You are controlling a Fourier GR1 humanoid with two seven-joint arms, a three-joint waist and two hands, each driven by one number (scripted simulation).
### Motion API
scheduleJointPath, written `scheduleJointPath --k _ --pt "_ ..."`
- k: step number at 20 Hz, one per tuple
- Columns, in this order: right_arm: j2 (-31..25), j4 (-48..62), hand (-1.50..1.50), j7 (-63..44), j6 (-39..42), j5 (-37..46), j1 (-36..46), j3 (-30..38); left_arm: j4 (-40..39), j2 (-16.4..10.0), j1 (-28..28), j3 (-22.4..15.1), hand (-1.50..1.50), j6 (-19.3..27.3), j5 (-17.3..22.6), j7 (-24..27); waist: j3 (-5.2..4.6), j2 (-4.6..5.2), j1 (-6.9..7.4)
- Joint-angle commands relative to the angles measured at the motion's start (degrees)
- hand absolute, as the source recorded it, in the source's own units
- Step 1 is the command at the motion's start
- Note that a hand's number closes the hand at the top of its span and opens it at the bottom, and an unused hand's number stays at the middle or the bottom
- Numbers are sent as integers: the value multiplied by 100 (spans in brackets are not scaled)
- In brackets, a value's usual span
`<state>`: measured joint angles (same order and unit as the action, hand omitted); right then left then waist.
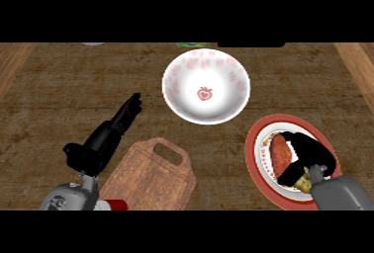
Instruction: Pick the sweet potato from the plate and place it in the bowl
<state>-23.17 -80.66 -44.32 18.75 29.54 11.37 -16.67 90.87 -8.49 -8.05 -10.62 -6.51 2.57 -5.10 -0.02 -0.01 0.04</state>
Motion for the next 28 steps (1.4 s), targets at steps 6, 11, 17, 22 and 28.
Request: scheduleJointPath --k 6,11,17,22,28 --pt "286 96 150 559 -207 724 248 260 65 247 -20 -9 0 -71 -269 -37 1 -2 0" --pt "375 515 150 1133 -488 1155 177 422 -421 380 -20 131 0 -71 -449 268 1 2 -7" --pt "2268 1118 150 -1157 -993 1847 2128 -817 48 307 -152 -119 0 -457 -137 27 -9 119 688" --pt "2302 1909 150 -2356 -1417 2345 3390 -1200 -89 414 -413 -173 0 -425 -187 -67 -18 144 829" --pt "2311 2352 150 -3009 -2199 2923 4585 -1425 -78 360 -360 -180 0 -484 -193 -79 -15 97 883"
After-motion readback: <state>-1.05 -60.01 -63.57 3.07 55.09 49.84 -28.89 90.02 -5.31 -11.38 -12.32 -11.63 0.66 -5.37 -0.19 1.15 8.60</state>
